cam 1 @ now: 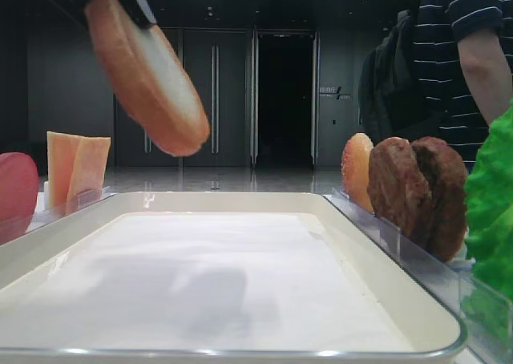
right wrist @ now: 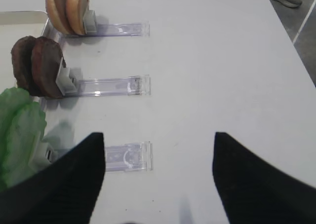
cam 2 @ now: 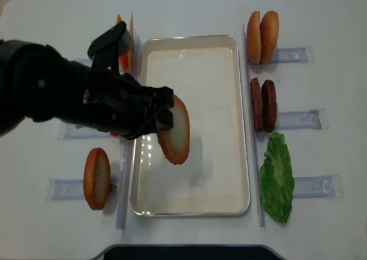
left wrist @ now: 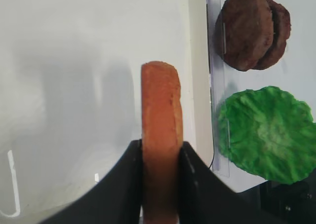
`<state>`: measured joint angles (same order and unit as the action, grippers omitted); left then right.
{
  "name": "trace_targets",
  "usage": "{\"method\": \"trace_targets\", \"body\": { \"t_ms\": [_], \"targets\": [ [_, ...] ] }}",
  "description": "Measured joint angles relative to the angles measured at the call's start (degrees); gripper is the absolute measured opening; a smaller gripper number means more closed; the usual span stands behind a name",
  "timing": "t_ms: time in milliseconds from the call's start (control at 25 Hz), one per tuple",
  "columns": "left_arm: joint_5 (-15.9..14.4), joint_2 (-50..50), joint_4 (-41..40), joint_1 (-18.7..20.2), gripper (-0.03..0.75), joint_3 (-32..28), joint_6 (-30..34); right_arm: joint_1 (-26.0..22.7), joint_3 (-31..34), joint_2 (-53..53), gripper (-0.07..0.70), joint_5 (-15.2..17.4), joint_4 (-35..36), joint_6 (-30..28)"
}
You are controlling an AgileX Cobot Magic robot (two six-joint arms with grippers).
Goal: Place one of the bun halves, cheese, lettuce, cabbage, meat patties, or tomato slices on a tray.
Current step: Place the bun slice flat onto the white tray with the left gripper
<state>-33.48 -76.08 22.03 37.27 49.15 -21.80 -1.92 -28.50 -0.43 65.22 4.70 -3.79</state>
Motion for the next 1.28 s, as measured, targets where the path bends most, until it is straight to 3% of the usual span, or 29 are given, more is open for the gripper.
{"method": "trace_targets", "body": {
  "t_ms": [520, 1040, 1280],
  "targets": [
    [5.52, -11.73, 18.93, 0.0, 0.144, 0.0, 20.5, 0.0, 0.0, 0.0, 0.475, 0.0, 0.0, 0.0],
    [8.49, -19.93, 25.74, 0.0, 0.142, 0.0, 27.81, 0.0, 0.0, 0.0, 0.475, 0.0, 0.0, 0.0],
    [8.79, -20.33, 26.42, 0.0, 0.141, 0.07, 28.31, 0.0, 0.0, 0.0, 0.475, 0.0, 0.0, 0.0]
  ]
}}
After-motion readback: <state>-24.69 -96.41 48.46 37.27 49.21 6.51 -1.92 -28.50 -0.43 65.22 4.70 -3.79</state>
